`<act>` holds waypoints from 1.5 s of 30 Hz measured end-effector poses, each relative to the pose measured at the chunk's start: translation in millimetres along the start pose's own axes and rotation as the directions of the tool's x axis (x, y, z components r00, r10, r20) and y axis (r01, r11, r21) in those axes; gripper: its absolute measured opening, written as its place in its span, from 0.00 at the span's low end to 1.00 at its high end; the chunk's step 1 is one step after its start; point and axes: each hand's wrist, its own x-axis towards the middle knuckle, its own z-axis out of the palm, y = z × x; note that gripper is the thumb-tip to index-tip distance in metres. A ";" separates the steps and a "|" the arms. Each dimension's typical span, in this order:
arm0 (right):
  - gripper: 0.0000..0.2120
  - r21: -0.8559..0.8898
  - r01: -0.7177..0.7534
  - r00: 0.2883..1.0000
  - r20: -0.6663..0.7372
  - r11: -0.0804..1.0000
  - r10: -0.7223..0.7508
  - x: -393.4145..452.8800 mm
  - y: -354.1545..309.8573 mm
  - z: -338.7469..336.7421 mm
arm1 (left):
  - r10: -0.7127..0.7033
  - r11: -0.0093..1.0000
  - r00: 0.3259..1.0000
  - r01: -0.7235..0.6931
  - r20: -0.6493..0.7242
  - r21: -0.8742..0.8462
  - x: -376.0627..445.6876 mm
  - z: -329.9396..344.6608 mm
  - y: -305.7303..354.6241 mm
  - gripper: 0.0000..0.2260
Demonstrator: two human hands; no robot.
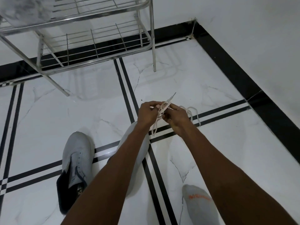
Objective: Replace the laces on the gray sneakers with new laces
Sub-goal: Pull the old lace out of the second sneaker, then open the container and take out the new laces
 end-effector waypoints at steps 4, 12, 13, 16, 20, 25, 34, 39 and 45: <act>0.09 -0.239 0.118 0.981 -0.120 0.964 -0.150 1.0 -22.8 -24.0 | -0.087 0.994 0.987 0.095 0.136 -0.055 -1.8 19.5 -5.4 0.12; 0.10 -0.946 -0.027 0.919 -0.152 0.324 -0.365 3.6 -29.1 -74.2 | -0.166 0.986 0.962 0.160 0.215 0.046 -12.6 54.9 -14.7 0.15; 0.10 -0.953 -0.056 0.928 -0.159 0.297 -0.337 2.1 -25.1 -76.3 | -0.175 0.984 0.963 0.169 0.207 0.049 -13.0 52.9 -16.1 0.15; 0.07 -0.950 -0.092 0.929 -0.190 0.299 -0.317 -1.3 -16.4 -75.1 | -0.198 0.980 0.963 0.192 0.181 0.049 -12.9 44.4 -20.7 0.16; 0.11 -0.957 -0.023 0.882 -0.155 0.288 -0.446 -7.5 -4.0 -61.7 | -0.191 0.981 0.973 0.184 0.132 0.064 -16.0 26.7 -22.2 0.15; 0.16 -0.971 0.192 0.824 0.080 0.143 -0.560 -27.6 19.1 -11.5 | -0.149 0.978 0.989 0.145 0.017 0.148 -26.4 -18.2 -30.4 0.14; 0.38 -0.927 0.211 0.970 0.238 0.310 0.052 -37.0 106.3 70.5 | -0.392 0.848 0.920 0.365 -0.007 0.384 -79.1 -127.1 -75.6 0.31; 0.42 -0.913 0.305 0.935 0.341 0.271 0.096 -30.9 120.0 98.5 | -0.421 0.850 0.899 0.437 -0.119 0.293 -96.4 -152.9 -102.0 0.27; 0.35 -0.911 0.343 0.923 0.373 0.231 0.099 -33.2 113.1 118.2 | -0.408 0.856 0.885 0.456 -0.223 0.242 -98.8 -167.2 -102.2 0.30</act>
